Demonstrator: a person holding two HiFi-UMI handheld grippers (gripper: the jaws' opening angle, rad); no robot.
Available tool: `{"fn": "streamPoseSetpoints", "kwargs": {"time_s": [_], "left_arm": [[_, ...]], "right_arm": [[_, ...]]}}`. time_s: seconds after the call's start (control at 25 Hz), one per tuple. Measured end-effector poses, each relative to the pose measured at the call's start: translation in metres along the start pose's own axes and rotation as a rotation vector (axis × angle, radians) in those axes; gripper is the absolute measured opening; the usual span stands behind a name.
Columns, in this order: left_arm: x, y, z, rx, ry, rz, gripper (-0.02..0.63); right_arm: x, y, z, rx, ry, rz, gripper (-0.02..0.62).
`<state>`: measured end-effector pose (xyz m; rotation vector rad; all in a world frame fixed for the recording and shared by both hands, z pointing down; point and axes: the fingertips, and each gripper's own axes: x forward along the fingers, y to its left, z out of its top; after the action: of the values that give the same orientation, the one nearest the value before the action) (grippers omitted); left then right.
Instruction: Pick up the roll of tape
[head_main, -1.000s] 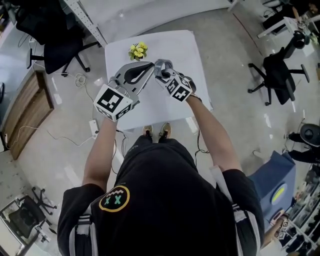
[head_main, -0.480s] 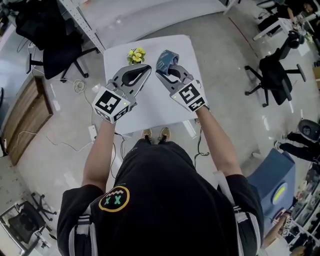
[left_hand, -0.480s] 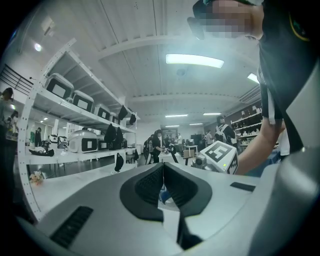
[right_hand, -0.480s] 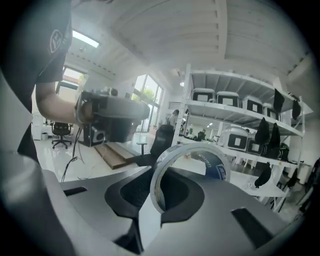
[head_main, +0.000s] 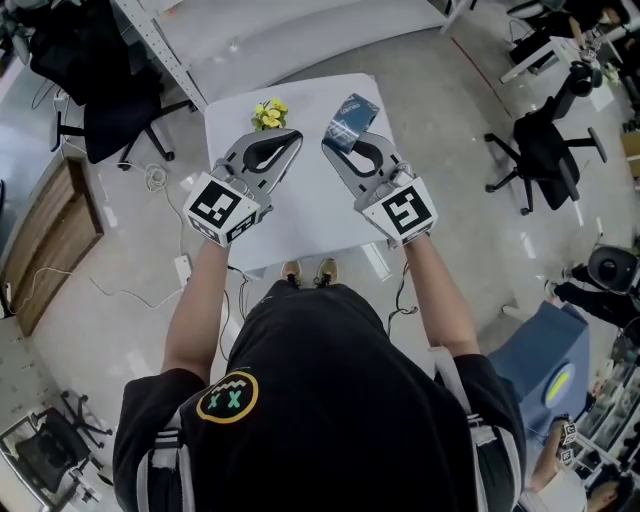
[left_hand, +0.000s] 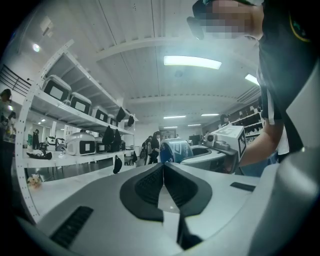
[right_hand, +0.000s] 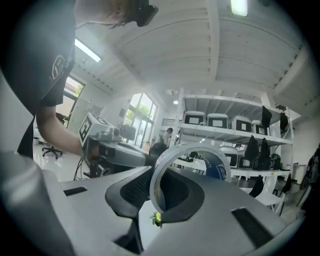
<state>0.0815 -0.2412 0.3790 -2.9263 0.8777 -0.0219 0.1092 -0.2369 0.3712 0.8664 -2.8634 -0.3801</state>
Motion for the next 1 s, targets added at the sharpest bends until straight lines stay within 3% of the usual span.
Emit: {"fn": "streamPoseSetpoints", "kwargs": {"time_s": [0.32,1.0], "left_arm": [[0.0,-0.003,0.005,0.007,-0.004,-0.011,0.02],[0.0,-0.012,0.01,0.017,-0.004,-0.023,0.02]], "right_arm": [[-0.007,-0.001,0.016,0.017,-0.036,-0.036,0.071],[-0.014,-0.001,0.002,0.026,-0.024,-0.075,0.064]]}}
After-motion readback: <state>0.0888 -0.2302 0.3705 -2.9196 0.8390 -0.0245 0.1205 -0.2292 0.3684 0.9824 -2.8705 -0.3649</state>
